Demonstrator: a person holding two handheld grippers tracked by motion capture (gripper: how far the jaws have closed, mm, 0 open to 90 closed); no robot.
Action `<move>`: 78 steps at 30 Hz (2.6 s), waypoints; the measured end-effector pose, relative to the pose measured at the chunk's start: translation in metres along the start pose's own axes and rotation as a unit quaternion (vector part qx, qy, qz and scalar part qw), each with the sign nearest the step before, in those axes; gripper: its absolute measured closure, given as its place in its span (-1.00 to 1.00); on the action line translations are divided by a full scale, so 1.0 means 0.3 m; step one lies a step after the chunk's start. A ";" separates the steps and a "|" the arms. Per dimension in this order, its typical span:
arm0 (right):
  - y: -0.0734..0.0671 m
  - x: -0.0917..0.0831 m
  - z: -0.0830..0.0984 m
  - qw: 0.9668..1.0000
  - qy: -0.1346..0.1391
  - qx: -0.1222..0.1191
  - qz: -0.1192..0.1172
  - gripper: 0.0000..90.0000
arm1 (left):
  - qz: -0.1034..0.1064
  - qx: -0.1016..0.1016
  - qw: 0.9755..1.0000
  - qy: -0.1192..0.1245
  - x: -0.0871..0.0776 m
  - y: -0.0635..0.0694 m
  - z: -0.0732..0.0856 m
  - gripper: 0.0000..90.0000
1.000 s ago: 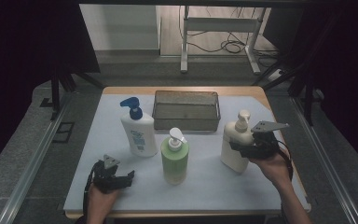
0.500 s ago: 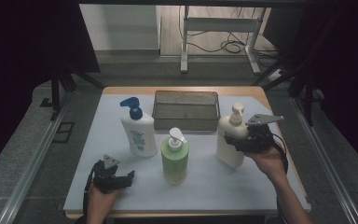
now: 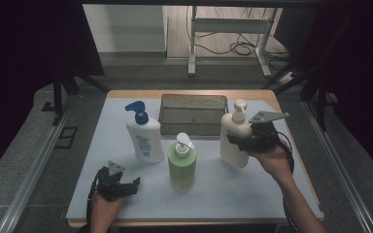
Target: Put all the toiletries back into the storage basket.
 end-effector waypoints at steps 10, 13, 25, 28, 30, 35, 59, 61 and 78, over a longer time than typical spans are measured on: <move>-0.013 0.031 -0.071 1.000 0.006 0.000 -0.004 -0.13 | 0.000 0.000 1.000 0.000 0.000 0.000 0.000 -0.74; -0.018 0.040 -0.091 1.000 0.008 0.000 -0.005 -0.13 | 0.000 0.000 1.000 0.000 0.000 0.000 0.000 -0.74; -0.024 0.074 -0.171 1.000 0.014 -0.005 0.001 -0.13 | 0.000 0.000 1.000 0.000 0.000 0.000 0.000 -0.74; -0.024 0.088 -0.185 1.000 0.014 -0.002 -0.001 -0.13 | 0.000 0.000 1.000 0.001 0.000 0.000 0.000 -0.74; -0.024 0.096 -0.193 1.000 0.015 -0.003 0.000 -0.13 | 0.000 0.000 1.000 0.000 0.000 0.000 0.000 -0.74; -0.023 0.114 -0.213 1.000 0.017 0.001 0.004 -0.13 | 0.001 0.000 1.000 0.001 0.001 0.000 0.000 -0.74; -0.008 0.201 -0.361 0.999 0.032 0.002 0.027 -0.13 | 0.000 -0.001 1.000 0.001 0.000 0.000 0.000 -0.74; -0.007 0.213 -0.368 0.999 0.033 0.005 0.028 -0.13 | 0.000 -0.001 1.000 0.001 0.001 0.000 0.000 -0.74; 0.018 0.329 -0.435 0.998 0.041 0.012 0.047 -0.13 | 0.000 -0.001 1.000 0.002 0.001 0.000 0.000 -0.74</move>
Point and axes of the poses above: each handheld gripper's, and its own axes: x roughly forward along the jaws, z roughly out of its underside, y roughly to its right, the point moved 9 cm from there along x, roughly forward along the jaws, and after that the axes turned 2 degrees about -x, right-handed, at the moved point
